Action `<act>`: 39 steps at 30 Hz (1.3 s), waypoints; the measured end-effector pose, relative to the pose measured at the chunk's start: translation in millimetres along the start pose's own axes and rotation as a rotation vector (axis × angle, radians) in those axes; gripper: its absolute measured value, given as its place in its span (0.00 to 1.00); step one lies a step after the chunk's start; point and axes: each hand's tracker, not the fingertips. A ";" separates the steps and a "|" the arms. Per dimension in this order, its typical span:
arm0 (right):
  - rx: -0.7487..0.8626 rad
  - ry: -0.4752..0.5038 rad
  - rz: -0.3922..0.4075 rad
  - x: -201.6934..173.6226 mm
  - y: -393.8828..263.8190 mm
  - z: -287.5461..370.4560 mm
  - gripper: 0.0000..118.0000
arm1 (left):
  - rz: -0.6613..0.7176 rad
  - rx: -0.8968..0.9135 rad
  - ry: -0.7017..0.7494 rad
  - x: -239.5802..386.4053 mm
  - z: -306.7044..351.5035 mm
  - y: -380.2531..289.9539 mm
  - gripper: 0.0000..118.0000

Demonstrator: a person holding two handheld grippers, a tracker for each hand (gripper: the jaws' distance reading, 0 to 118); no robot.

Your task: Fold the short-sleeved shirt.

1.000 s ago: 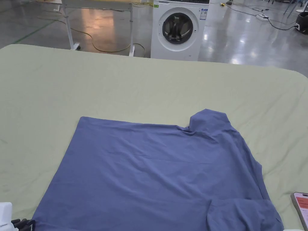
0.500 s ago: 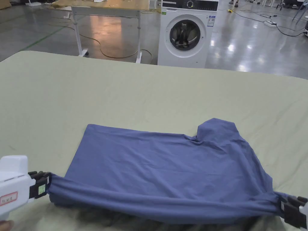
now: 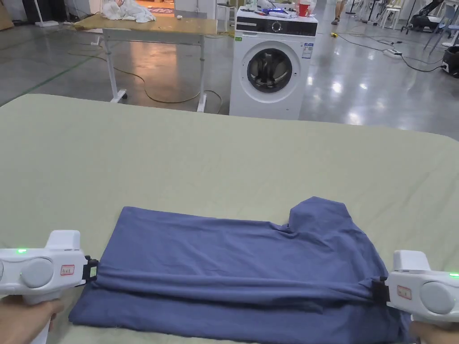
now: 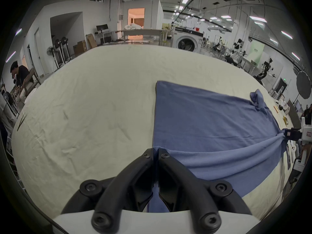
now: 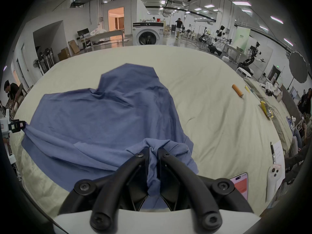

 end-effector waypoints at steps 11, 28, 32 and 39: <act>0.205 -0.064 -0.010 -16.9 2.7 31.4 0.59 | -0.041 0.159 -0.033 14.8 23.4 16.2 0.46; 0.831 -0.076 -0.007 -115.5 11.8 128.1 0.04 | -0.195 0.771 0.067 104.7 136.3 14.1 0.00; 0.848 -0.073 -0.020 -119.9 9.5 134.8 0.00 | -0.199 0.779 0.056 106.2 145.6 15.3 0.00; 0.835 -0.050 -0.006 -117.6 4.1 136.7 0.00 | -0.217 0.599 0.055 81.3 141.1 11.7 0.00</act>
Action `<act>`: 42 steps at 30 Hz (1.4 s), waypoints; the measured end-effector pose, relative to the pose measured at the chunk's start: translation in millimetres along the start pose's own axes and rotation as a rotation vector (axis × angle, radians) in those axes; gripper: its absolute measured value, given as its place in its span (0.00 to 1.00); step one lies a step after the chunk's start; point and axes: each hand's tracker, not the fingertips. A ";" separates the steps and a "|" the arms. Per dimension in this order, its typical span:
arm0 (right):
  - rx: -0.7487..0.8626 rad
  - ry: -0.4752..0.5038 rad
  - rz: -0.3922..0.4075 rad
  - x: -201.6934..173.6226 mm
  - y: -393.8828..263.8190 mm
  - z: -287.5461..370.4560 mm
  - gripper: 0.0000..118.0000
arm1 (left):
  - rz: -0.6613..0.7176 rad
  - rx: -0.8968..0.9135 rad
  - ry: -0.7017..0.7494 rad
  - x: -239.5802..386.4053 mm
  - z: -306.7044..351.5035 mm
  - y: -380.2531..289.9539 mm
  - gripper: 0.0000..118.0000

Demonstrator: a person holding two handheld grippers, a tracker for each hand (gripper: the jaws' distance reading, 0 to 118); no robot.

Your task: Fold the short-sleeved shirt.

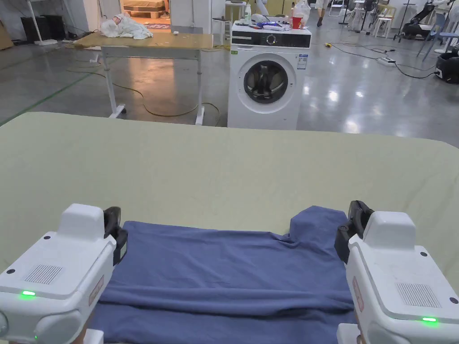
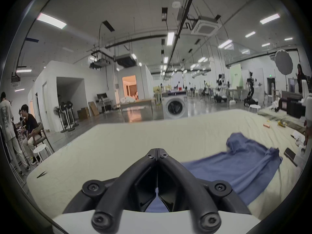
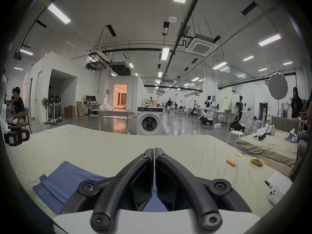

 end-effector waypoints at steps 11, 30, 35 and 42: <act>-0.127 0.015 0.037 15.7 -29.5 -4.9 0.00 | 0.247 -0.572 -0.115 -75.9 -39.9 -93.7 0.13; -0.530 -0.007 0.073 77.2 -83.3 -13.6 0.05 | 0.160 -0.759 -0.093 -40.6 -70.6 -132.7 0.02; -0.816 0.024 0.111 91.3 -124.0 -24.0 0.32 | 0.148 -0.724 -0.100 -45.0 -57.2 -121.6 0.02; -0.849 0.058 0.057 97.0 -158.4 -28.8 0.30 | 0.159 -0.701 -0.108 -49.0 -49.9 -121.1 0.02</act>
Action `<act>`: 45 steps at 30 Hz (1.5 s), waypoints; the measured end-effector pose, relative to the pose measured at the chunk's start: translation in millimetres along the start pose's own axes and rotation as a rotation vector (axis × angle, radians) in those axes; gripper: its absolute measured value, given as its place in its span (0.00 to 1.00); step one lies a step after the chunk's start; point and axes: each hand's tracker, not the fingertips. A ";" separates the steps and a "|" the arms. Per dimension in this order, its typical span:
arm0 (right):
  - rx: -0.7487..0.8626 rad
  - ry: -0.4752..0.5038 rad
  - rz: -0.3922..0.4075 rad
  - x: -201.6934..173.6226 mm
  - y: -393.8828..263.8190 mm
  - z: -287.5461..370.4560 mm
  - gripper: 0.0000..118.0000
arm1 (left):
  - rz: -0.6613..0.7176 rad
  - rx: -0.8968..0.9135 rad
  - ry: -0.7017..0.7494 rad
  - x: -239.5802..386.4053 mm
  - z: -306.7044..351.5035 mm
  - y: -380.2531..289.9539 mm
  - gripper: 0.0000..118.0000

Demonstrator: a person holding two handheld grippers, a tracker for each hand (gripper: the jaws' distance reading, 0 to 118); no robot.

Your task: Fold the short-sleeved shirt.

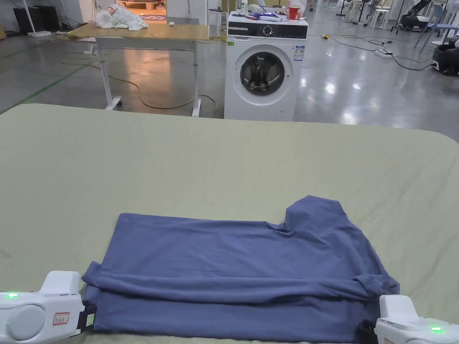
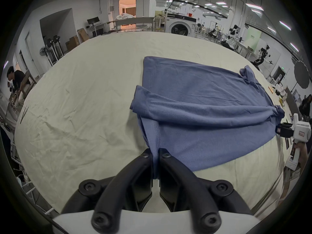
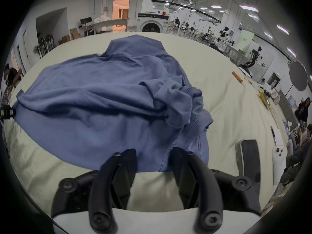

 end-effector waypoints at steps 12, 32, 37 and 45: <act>0.084 0.077 -0.015 9.5 16.1 75.8 0.05 | -0.009 0.078 -0.032 1.0 45.2 2.1 0.02; -0.108 0.041 0.060 -19.6 -82.2 95.0 0.09 | 0.041 -0.059 -0.019 -16.0 54.4 -102.1 0.02; -0.083 -0.059 0.093 -28.5 -67.6 111.7 0.51 | -0.028 0.000 0.066 -6.6 60.7 -83.4 0.31; 0.340 -0.030 -0.015 -45.5 -9.3 138.0 0.63 | -0.076 0.372 -0.002 28.1 75.1 -38.7 0.37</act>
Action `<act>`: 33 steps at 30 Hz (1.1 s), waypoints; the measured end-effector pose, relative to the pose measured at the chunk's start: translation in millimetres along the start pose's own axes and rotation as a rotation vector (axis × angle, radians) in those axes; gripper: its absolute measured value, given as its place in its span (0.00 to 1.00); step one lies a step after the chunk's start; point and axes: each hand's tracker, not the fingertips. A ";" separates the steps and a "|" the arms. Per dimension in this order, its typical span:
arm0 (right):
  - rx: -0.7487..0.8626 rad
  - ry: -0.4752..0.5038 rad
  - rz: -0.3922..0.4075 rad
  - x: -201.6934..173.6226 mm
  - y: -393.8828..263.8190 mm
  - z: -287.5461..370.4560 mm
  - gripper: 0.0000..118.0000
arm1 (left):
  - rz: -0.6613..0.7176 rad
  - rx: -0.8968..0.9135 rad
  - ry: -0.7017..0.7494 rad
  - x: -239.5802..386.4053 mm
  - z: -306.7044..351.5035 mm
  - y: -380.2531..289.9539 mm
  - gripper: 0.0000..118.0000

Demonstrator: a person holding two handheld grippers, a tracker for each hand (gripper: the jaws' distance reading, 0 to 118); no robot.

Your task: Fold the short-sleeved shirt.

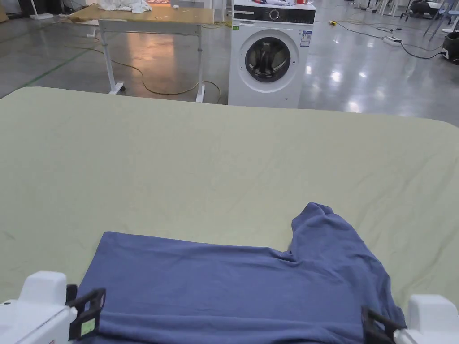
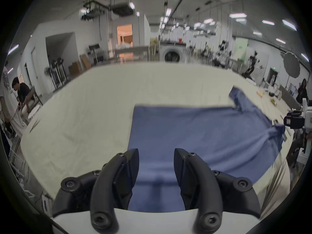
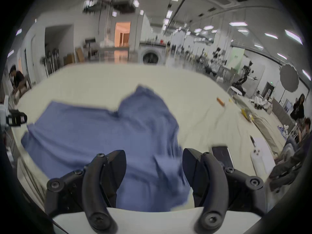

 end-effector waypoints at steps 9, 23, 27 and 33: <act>0.364 -0.028 -0.063 -50.0 63.8 -28.8 0.60 | -0.024 0.333 0.046 46.4 -7.7 58.4 0.34; 0.376 0.005 -0.036 -71.0 76.4 -59.7 0.00 | -0.007 0.174 0.060 15.8 -56.2 98.0 0.00; 0.354 0.014 -0.024 -70.2 77.3 -67.8 0.00 | 0.027 0.005 0.067 -20.9 -109.1 110.6 0.00; 0.317 0.010 -0.014 -63.6 73.2 -79.8 0.00 | 0.118 -0.272 -0.006 -61.7 -185.7 113.8 0.06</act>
